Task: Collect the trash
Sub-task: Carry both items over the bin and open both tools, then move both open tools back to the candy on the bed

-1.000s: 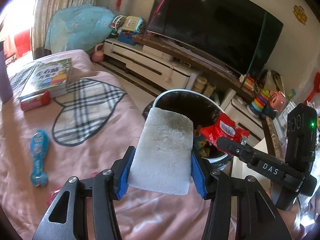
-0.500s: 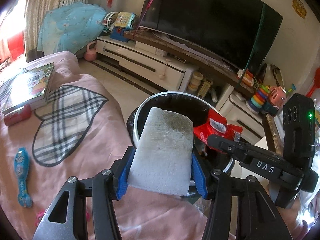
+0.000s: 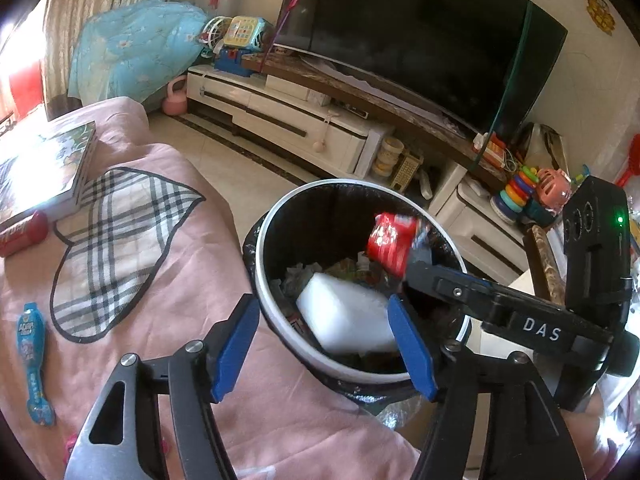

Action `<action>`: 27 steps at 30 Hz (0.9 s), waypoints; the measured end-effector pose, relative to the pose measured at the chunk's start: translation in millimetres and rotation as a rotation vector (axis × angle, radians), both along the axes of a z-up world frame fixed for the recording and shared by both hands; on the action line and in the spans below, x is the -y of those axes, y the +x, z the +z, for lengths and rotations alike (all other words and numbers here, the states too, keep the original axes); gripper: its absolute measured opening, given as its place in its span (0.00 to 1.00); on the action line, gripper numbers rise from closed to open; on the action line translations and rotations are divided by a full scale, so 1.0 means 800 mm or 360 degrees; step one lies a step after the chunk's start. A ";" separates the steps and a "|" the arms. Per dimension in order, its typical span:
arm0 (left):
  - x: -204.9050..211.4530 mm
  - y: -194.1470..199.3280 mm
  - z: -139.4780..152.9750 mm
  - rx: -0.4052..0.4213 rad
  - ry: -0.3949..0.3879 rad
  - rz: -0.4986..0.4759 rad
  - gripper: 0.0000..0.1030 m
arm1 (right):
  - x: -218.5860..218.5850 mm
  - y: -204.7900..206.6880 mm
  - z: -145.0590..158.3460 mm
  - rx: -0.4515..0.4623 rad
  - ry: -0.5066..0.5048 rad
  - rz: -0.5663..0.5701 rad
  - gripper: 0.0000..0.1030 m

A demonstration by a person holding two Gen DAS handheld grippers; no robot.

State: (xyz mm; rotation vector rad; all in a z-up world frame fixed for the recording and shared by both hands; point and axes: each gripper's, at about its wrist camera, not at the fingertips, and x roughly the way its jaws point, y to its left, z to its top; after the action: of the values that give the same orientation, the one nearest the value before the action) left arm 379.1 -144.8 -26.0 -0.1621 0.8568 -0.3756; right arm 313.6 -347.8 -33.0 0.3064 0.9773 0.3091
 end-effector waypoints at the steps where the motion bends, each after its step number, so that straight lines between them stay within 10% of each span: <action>1: -0.002 -0.002 0.000 0.0000 -0.0001 0.0004 0.65 | 0.000 0.000 0.001 0.0002 0.0001 -0.0003 0.50; 16: -0.097 -0.096 -0.005 -0.0012 -0.0036 0.0219 0.67 | -0.050 -0.062 0.017 0.0135 0.0042 0.0034 0.85; 27: -0.194 -0.174 -0.004 -0.0040 -0.0042 0.0449 0.67 | -0.136 -0.115 -0.005 0.0131 0.0050 0.0235 0.91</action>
State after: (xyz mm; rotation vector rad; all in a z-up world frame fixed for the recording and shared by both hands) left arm 239.6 10.7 -29.6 -0.3087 0.8404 -0.1210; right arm 221.6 -238.7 -37.1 0.2487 0.9162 0.4687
